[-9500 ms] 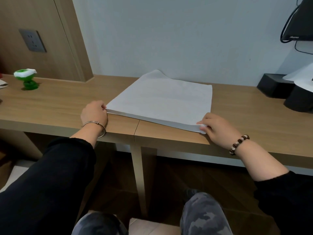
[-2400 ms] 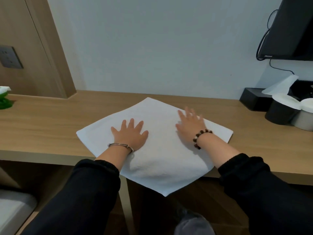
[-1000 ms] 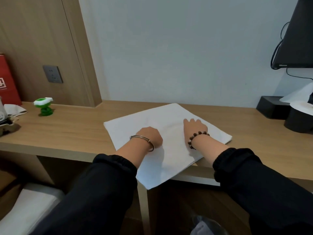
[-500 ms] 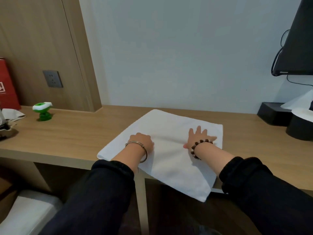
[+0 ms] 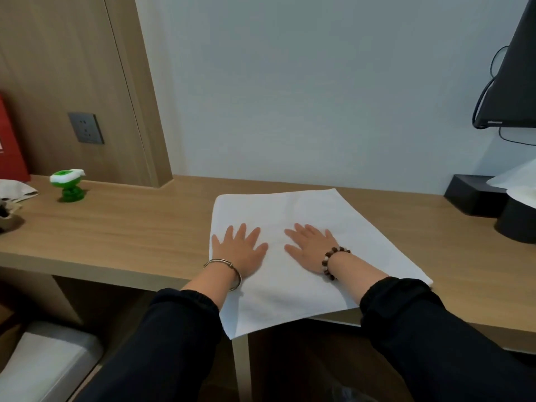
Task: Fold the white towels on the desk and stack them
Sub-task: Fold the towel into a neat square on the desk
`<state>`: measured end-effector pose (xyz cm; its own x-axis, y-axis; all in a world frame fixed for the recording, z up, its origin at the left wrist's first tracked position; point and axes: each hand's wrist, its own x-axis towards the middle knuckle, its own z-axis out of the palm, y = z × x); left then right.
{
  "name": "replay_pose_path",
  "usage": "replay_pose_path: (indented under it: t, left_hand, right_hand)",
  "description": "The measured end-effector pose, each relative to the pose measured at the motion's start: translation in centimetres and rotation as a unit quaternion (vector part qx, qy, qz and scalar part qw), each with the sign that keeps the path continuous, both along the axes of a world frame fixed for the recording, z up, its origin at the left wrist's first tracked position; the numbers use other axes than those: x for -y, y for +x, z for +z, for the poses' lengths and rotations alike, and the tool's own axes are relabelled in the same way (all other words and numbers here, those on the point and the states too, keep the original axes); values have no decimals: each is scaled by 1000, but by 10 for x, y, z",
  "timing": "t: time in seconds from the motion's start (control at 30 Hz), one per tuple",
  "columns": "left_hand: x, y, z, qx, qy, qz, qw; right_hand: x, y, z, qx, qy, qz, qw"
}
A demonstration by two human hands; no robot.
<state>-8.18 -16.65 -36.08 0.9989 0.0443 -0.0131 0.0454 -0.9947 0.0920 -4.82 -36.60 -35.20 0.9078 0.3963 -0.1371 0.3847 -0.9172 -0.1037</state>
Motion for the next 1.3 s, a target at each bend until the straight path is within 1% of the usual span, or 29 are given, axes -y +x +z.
replay_pose_path:
  t: [0.17,0.23,0.3,0.37,0.43,0.5,0.53,0.6,0.63,0.7,0.77,0.83,0.9,1.03,1.1,1.23,1.3]
  left_hand:
    - [-12,-3,-2,-5,-4,48,999]
    - [-14,-2,0,-2,-11,45,999]
    - [-15,2,0,-3,-16,34,999]
    - [-16,8,1,-17,-16,19,1000]
    - [-17,19,8,-32,6,1,999]
    - [-18,40,23,-39,44,-3,998]
    - [-17,53,31,-46,52,-2,998]
    - [-10,80,37,-51,52,-12,997]
    - [-4,89,35,-46,44,-22,998]
    - [3,100,23,-33,16,-29,999]
    - [1,113,9,-21,-1,-14,1000]
    - [-9,126,0,4,-1,-3,1000]
    - [-21,134,-5,21,0,2,1000]
    - [-45,149,-7,7,-7,44,999]
    - [-55,155,-5,-1,-18,62,998]
    - [-64,168,-3,-13,-34,87,996]
    - [-63,171,-2,-5,-26,99,995]
  right_hand:
    - [48,15,6,6,-10,-136,991]
    - [55,14,9,0,-15,-159,987]
    - [52,11,14,13,-26,-165,986]
    - [44,12,21,53,-72,-175,980]
    - [35,18,33,77,-146,-189,968]
    - [26,31,43,81,-203,-171,961]
    - [20,39,45,89,-210,-152,962]
    - [5,56,39,121,-183,-93,971]
    - [-6,60,35,126,-147,-54,980]
    - [-27,69,22,88,-61,15,994]
    - [-36,85,9,36,-22,49,998]
    - [-27,105,1,22,-3,31,999]
    - [-7,126,-4,26,-1,-12,1000]
    - [43,157,-3,24,-15,-114,993]
    - [59,166,-2,23,-17,-148,989]
    - [64,176,2,46,-19,-177,983]
    - [65,183,11,66,-65,-172,981]
